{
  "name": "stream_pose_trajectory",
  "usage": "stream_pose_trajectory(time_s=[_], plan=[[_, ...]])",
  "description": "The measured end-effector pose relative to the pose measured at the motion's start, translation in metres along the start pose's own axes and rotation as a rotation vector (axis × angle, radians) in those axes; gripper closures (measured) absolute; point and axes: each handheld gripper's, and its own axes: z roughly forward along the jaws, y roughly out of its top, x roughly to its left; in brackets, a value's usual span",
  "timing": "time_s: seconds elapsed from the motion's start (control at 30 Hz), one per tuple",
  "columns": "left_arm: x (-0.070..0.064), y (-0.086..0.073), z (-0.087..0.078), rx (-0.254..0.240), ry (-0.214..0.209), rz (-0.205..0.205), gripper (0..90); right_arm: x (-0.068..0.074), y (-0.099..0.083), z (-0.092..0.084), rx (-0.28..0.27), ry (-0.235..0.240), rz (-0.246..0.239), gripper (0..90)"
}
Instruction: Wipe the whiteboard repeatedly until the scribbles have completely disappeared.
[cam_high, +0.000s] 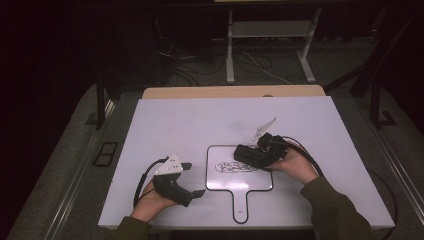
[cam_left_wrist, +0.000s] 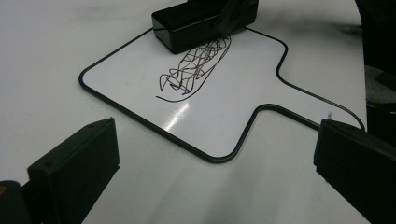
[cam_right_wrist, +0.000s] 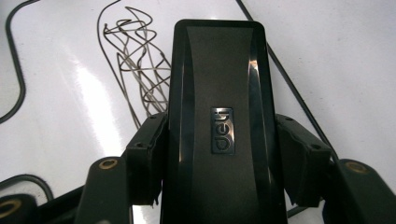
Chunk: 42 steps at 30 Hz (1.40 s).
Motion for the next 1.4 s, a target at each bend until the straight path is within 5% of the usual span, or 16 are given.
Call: stream_pose_trajectory(time_s=[0.1,0.2,0.3,1.4], plan=[[0.0,0.0,0.0,-0.001,0.0,-0.001,0.0,0.001,0.001,0.002,0.021,0.01,-0.001,38.4],[0.0,0.0,0.0,0.002,-0.001,0.0,0.0,0.006,0.002,0.004,0.039,-0.044,-0.061,38.3],[0.0,0.0,0.0,0.003,-0.002,0.001,0.0,0.007,0.005,0.004,0.058,-0.055,-0.06,38.3],[-0.001,0.0,0.001,0.01,-0.007,0.006,0.0,0.014,0.014,0.003,0.08,-0.003,-0.1,38.7]])
